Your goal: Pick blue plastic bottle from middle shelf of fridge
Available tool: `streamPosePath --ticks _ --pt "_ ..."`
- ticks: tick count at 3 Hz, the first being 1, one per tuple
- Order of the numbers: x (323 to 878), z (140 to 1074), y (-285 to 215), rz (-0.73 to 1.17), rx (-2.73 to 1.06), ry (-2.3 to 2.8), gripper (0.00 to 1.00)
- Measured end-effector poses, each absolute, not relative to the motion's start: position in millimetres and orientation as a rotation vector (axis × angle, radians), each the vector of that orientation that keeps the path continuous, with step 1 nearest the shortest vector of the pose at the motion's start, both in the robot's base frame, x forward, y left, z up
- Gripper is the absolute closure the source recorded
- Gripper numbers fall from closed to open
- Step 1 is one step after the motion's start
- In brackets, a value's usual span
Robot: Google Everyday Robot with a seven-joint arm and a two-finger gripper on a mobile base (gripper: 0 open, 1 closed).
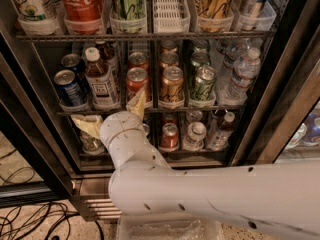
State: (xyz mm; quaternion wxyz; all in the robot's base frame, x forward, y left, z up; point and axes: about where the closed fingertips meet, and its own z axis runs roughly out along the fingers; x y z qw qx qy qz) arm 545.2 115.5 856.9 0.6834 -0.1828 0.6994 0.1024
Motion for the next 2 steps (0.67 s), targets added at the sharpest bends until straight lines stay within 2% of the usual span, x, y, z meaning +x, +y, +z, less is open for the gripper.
streamPosePath --ticks 1,2 --pt "547.1 857.1 119.2 0.226 -0.400 1.551 0.00" --pt "553.0 859.2 123.4 0.209 -0.402 1.519 0.11"
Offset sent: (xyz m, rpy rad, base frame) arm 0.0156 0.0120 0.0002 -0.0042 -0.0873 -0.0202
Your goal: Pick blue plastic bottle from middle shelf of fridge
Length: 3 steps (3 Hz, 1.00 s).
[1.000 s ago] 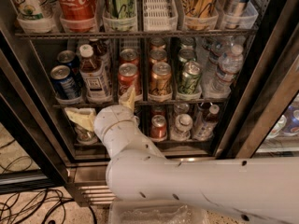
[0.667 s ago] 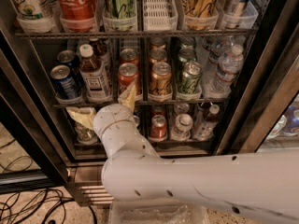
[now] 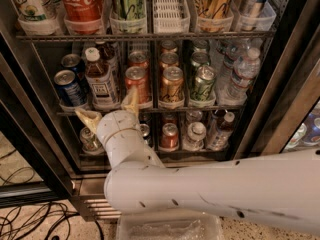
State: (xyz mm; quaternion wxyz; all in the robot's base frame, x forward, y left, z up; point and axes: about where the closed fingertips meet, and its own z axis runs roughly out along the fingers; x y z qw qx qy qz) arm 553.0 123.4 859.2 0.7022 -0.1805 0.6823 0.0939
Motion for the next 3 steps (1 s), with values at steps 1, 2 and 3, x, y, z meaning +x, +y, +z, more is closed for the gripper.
streamPosePath --ticks 1,2,3 --pt "558.0 860.2 124.0 0.178 -0.401 1.489 0.16" --pt "560.9 860.8 123.6 0.154 -0.397 1.469 0.18" --pt "561.8 860.6 123.2 0.133 -0.391 1.459 0.25"
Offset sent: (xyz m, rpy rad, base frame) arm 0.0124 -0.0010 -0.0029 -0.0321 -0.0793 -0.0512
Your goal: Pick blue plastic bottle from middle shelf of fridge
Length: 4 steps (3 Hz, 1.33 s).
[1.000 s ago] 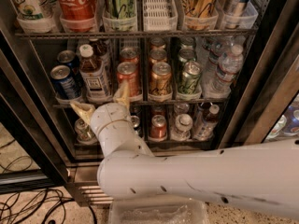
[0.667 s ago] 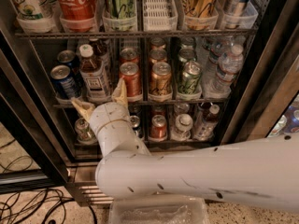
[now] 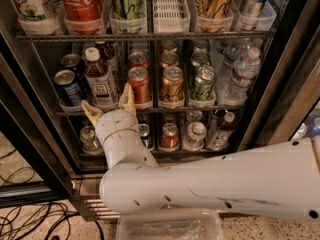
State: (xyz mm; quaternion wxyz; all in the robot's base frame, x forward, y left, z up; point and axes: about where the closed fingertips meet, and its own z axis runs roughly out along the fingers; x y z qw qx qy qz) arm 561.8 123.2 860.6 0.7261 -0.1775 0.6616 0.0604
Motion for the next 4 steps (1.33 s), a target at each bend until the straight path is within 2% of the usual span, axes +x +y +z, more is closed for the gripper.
streamPosePath --ticks 1,4 --pt "556.1 859.2 131.2 0.106 -0.374 1.449 0.34" --pt "568.8 863.9 152.3 0.102 -0.342 1.423 0.33"
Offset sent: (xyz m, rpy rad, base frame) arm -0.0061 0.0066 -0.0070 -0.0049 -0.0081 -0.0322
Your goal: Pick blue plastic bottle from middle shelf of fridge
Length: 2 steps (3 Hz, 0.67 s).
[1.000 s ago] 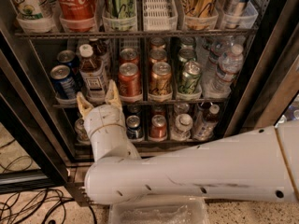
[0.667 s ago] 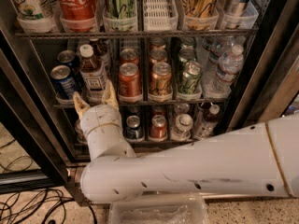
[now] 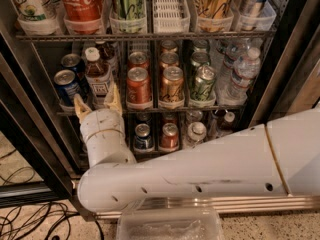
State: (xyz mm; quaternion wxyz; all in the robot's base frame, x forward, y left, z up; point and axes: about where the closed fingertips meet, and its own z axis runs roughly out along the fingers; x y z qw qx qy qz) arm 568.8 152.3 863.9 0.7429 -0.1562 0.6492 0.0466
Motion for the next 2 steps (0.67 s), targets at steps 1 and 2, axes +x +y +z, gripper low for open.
streamPosePath --ticks 1,2 --pt "574.7 862.0 151.8 0.066 -0.322 1.431 0.33" --pt "580.7 858.8 150.8 0.040 -0.308 1.441 0.34"
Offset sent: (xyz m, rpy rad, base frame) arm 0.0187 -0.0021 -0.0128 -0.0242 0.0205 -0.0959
